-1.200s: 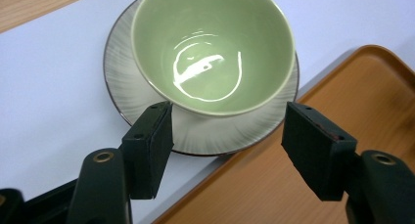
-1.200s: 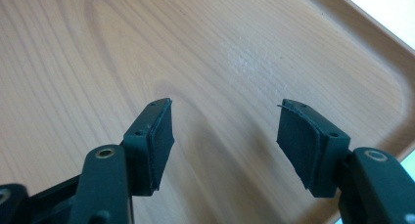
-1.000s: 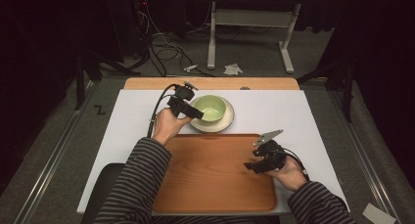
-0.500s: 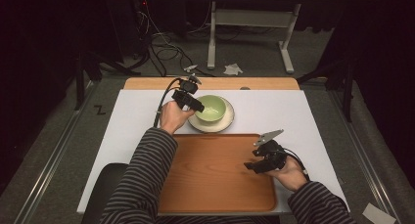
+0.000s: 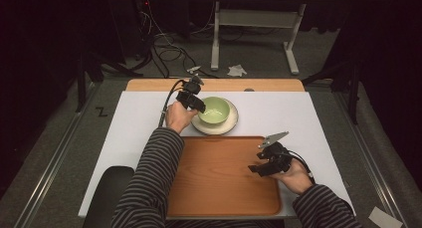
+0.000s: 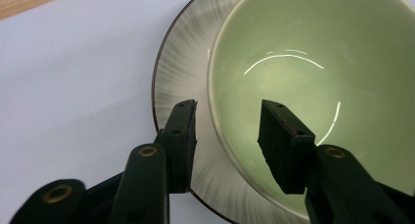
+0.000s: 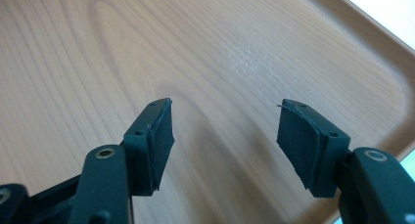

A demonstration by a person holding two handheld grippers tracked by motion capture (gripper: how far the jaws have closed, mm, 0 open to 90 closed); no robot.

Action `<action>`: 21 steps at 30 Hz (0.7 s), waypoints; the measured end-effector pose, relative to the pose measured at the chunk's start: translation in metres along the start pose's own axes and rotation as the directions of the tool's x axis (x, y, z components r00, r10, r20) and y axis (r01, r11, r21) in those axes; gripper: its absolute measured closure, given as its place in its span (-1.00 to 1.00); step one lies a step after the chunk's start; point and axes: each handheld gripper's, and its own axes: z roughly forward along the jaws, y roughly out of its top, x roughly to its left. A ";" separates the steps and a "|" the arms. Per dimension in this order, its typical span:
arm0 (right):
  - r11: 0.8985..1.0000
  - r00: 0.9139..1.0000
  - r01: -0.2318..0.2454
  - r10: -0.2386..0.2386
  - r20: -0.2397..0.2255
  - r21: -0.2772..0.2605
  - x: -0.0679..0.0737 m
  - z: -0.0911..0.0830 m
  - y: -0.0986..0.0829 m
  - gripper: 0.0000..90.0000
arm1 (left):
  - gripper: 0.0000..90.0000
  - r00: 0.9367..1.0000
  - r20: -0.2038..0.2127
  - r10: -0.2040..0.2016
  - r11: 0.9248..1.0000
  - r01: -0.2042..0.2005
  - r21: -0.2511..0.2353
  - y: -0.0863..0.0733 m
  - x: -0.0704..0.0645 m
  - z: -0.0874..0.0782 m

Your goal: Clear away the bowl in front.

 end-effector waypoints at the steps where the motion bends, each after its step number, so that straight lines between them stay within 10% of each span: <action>1: 1.000 1.000 -0.001 0.001 0.001 0.000 0.000 0.000 0.000 -0.11 | 0.33 1.000 -0.001 -0.007 1.000 0.007 0.004 0.000 0.001 0.002; 21: 1.000 1.000 0.005 -0.005 0.001 -0.004 0.000 0.000 0.000 -0.11 | 0.73 0.998 -0.003 -0.063 0.998 0.063 0.022 0.001 0.003 0.016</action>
